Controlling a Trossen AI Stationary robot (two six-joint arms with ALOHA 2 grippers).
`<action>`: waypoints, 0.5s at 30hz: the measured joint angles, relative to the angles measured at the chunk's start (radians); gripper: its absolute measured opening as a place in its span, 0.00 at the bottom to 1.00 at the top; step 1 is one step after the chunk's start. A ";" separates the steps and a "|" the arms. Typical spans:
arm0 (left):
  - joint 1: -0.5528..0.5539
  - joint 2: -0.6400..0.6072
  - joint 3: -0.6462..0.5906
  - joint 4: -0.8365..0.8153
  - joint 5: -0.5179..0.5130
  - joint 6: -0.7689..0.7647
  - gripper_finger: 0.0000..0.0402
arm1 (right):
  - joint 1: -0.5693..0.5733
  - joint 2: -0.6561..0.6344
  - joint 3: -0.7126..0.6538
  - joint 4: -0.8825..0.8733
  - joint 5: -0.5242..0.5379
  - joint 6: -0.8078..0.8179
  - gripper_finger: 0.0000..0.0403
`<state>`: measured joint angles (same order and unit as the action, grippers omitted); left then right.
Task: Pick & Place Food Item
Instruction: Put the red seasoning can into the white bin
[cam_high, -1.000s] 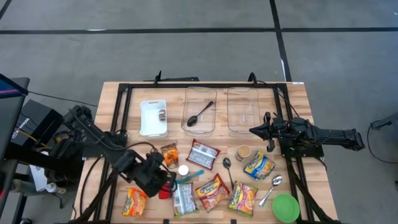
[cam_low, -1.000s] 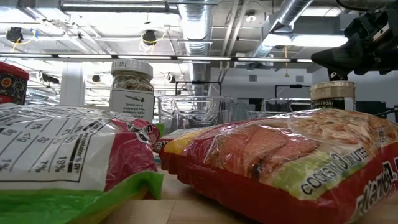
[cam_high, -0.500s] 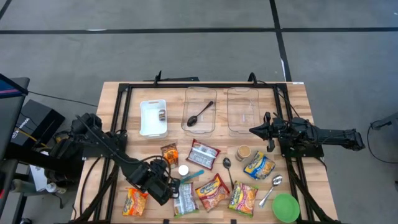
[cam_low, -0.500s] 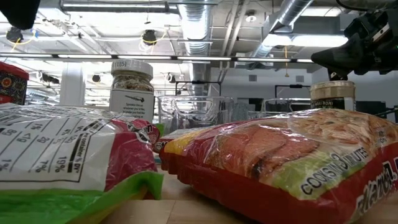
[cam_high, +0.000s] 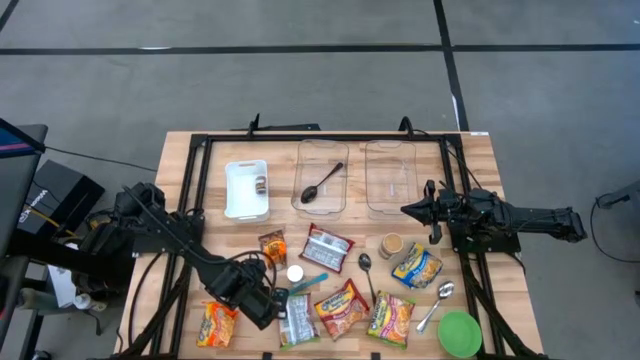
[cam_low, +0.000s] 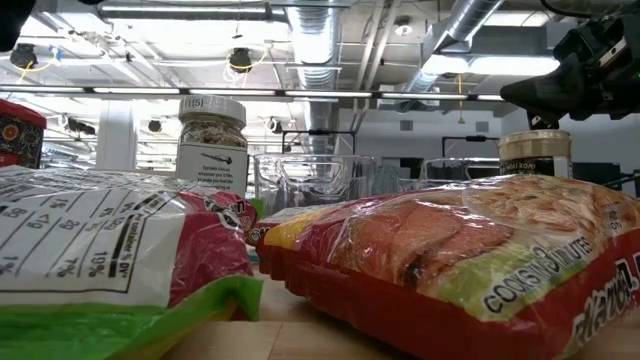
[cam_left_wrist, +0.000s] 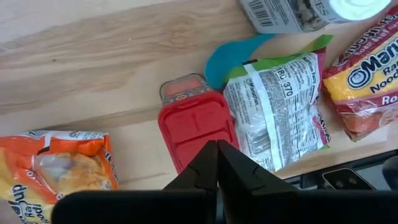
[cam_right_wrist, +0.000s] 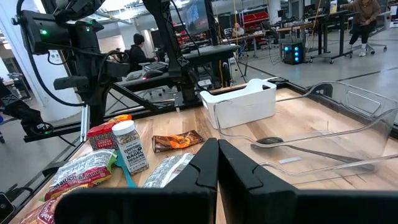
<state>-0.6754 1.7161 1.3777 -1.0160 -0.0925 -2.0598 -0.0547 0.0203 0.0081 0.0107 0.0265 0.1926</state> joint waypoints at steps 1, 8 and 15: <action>0.001 0.000 0.000 0.000 0.014 -0.003 0.00 | 0.000 0.000 0.000 0.000 0.000 0.000 0.00; 0.009 0.000 0.000 0.002 0.181 -0.074 0.00 | 0.000 0.000 0.000 0.000 0.000 0.000 0.00; 0.009 0.000 0.000 0.002 0.100 -0.077 0.00 | 0.000 0.000 0.000 0.000 0.000 0.000 0.00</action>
<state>-0.6662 1.7161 1.3777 -1.0138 0.0075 -2.1372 -0.0548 0.0203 0.0078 0.0109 0.0265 0.1925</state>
